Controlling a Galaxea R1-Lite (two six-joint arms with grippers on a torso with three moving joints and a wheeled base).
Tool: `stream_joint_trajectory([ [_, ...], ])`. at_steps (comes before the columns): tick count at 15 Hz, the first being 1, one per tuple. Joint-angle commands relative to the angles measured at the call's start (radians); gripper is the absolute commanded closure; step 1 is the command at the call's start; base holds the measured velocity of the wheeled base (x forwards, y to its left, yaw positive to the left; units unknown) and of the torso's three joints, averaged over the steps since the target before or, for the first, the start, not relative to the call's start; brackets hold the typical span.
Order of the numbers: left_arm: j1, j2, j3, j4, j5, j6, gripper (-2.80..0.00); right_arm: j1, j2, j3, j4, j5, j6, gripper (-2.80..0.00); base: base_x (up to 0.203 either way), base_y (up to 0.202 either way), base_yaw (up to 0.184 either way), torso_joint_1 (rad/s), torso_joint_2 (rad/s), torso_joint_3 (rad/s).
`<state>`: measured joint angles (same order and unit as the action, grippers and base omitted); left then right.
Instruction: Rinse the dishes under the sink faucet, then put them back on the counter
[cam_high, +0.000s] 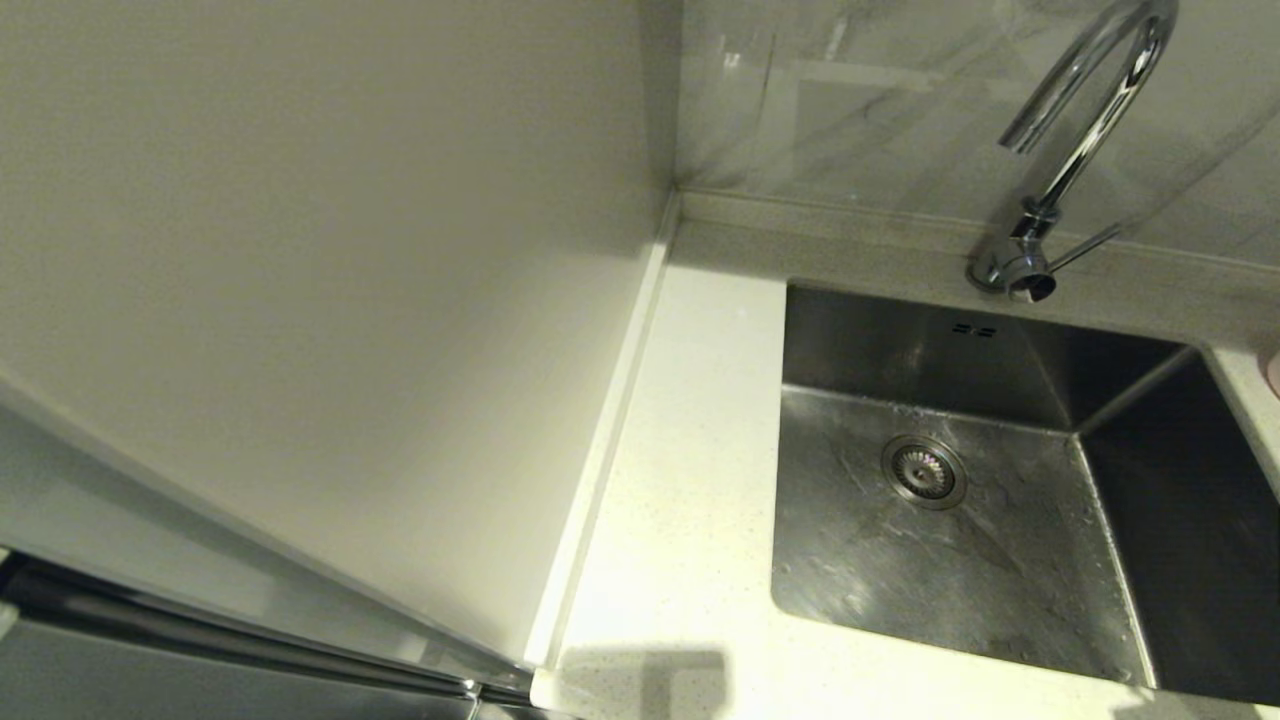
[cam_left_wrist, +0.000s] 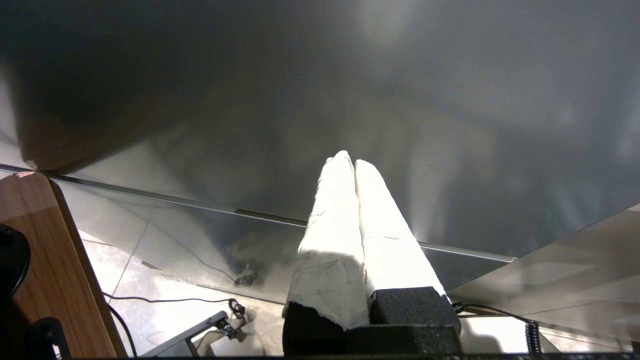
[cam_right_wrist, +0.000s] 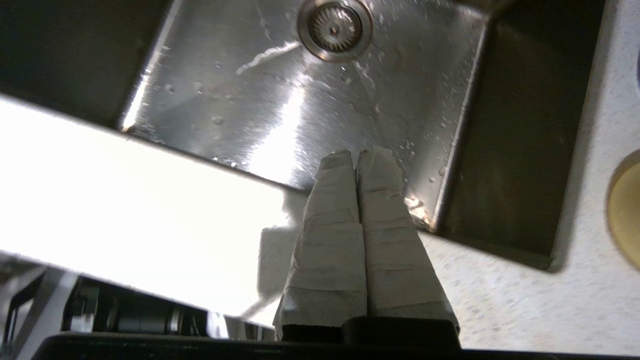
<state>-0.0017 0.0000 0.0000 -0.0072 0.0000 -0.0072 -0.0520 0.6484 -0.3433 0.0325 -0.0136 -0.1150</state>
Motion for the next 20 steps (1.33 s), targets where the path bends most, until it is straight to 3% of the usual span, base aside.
stream_joint_trajectory([
  [1, 0.0, 0.0, 0.003, 0.0, 0.0, 0.0, 0.0, 0.055, -0.263, 0.15, -0.039, -0.007, 0.014, 0.0, 0.0, 0.0, 0.0, 0.0, 0.0, 0.0],
  [5, 0.0, 0.0, 0.003, 0.0, 0.0, 0.0, 0.0, 0.098, -0.429, 0.343, -0.128, -0.017, 0.089, 0.0, 0.0, 0.0, 0.0, 0.0, 0.0, 0.0],
  [10, 0.0, 0.0, 0.003, 0.0, 0.0, 0.0, 0.0, 0.067, -0.636, 0.342, -0.043, 0.032, 0.045, 0.0, 0.0, 0.0, 0.0, 0.0, 0.0, 0.0],
  [20, 0.0, 0.0, 0.003, 0.0, 0.0, 0.0, 0.0, 0.061, -0.648, 0.343, -0.031, 0.041, 0.043, 0.0, 0.0, 0.0, 0.0, 0.0, 0.0, 0.0],
])
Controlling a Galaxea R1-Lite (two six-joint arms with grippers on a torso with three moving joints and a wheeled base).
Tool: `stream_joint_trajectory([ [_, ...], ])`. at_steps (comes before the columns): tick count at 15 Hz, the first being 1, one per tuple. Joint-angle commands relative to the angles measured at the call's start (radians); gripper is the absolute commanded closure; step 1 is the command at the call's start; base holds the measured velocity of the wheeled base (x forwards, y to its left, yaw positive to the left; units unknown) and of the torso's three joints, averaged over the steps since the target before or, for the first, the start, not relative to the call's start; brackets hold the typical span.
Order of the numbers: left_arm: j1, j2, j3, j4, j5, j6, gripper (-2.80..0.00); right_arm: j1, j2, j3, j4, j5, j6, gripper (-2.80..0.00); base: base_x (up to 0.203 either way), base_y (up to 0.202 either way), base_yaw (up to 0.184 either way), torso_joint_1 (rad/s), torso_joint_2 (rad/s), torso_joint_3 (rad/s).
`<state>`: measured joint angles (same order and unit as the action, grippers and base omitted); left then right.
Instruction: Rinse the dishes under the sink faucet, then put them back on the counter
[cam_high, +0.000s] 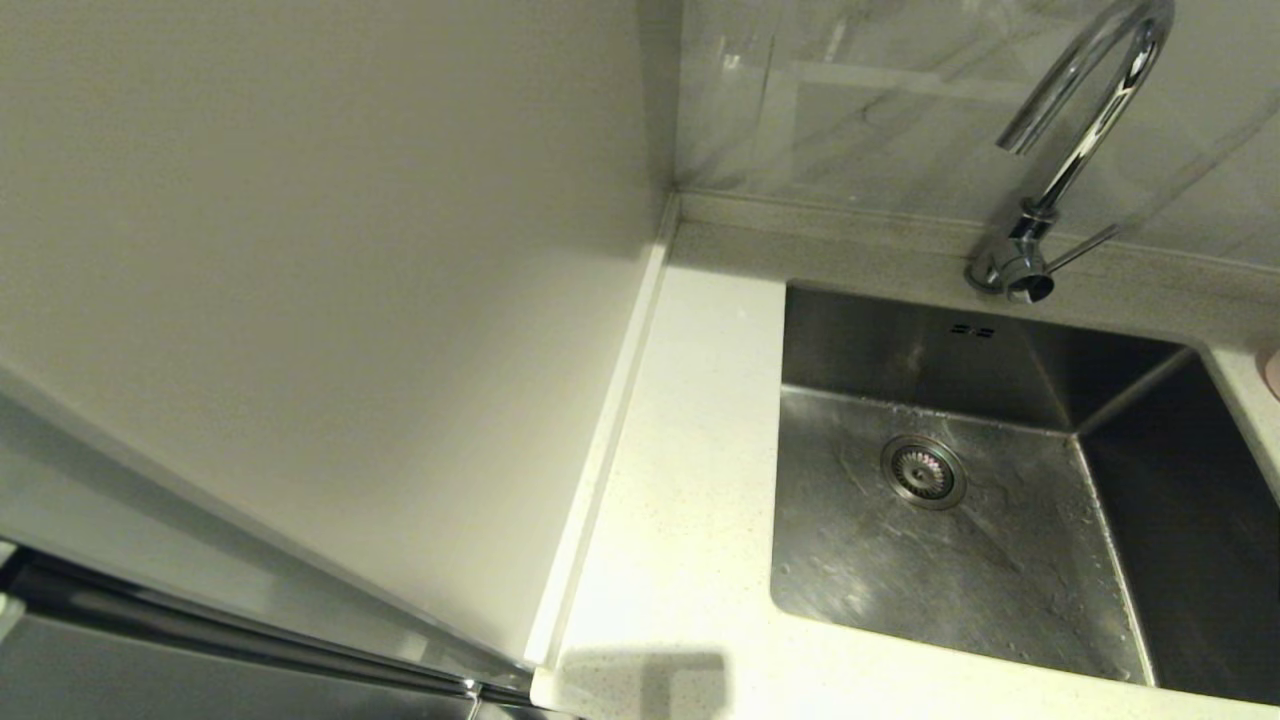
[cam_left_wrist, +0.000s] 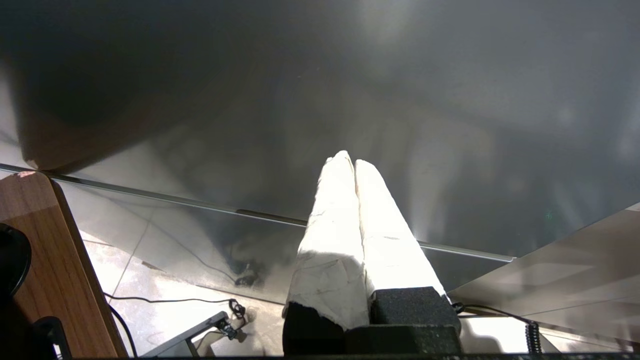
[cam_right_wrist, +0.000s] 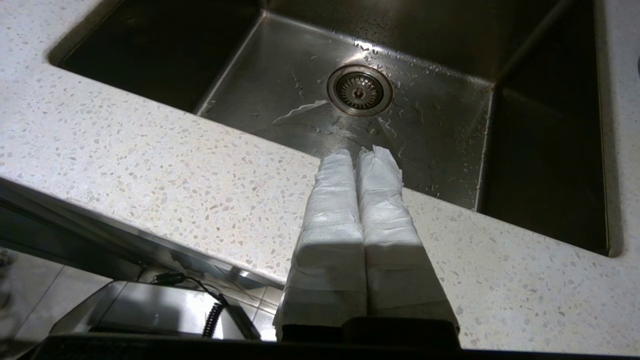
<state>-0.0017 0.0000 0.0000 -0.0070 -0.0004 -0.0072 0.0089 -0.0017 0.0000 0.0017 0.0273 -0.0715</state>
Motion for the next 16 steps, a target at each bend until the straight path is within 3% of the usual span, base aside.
stream_joint_trajectory([
  [1, 0.0, 0.0, 0.003, -0.001, 0.0, 0.0, 0.0, 0.0, 0.002, 0.0, 0.0, 0.0, -0.001, 0.0, 0.0, 0.0, 0.0, 0.0, 0.0, 0.0],
  [16, 0.0, 0.0, 0.003, -0.001, 0.0, 0.0, 0.0, 0.0, 0.002, 0.0, 0.0, -0.003, 0.022, 0.0, 0.0, 0.0, 0.0, 0.0, 0.0, 0.0],
])
